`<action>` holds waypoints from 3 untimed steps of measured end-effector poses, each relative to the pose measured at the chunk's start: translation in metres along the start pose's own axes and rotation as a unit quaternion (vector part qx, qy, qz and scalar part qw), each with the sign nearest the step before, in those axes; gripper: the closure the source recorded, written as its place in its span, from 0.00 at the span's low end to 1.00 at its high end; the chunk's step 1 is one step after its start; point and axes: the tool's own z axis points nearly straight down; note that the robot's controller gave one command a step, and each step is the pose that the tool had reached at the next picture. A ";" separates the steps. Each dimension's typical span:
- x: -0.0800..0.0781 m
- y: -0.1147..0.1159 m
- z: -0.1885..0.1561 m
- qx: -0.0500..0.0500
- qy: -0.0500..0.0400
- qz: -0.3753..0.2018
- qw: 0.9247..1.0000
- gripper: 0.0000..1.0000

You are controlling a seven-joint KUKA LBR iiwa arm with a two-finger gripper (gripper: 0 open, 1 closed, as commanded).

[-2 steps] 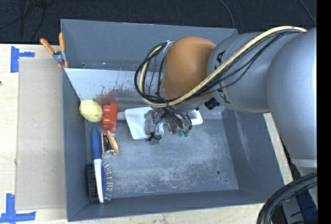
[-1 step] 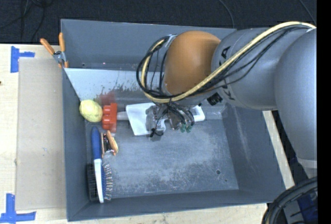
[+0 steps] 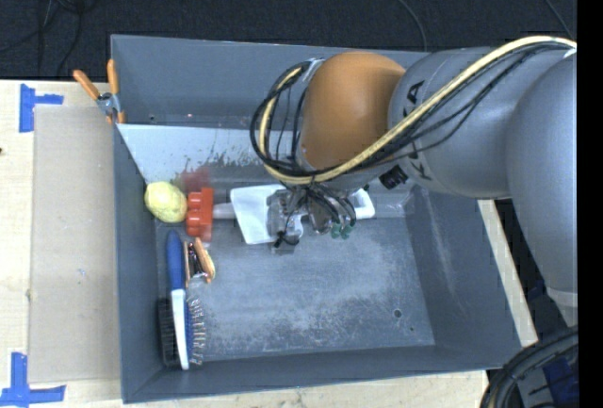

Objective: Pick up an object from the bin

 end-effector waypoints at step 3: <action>0.000 0.000 -0.017 0.000 0.001 0.000 1.000 1.00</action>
Offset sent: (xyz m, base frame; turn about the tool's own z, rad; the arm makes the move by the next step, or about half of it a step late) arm 0.0001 -0.0001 0.0160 0.0000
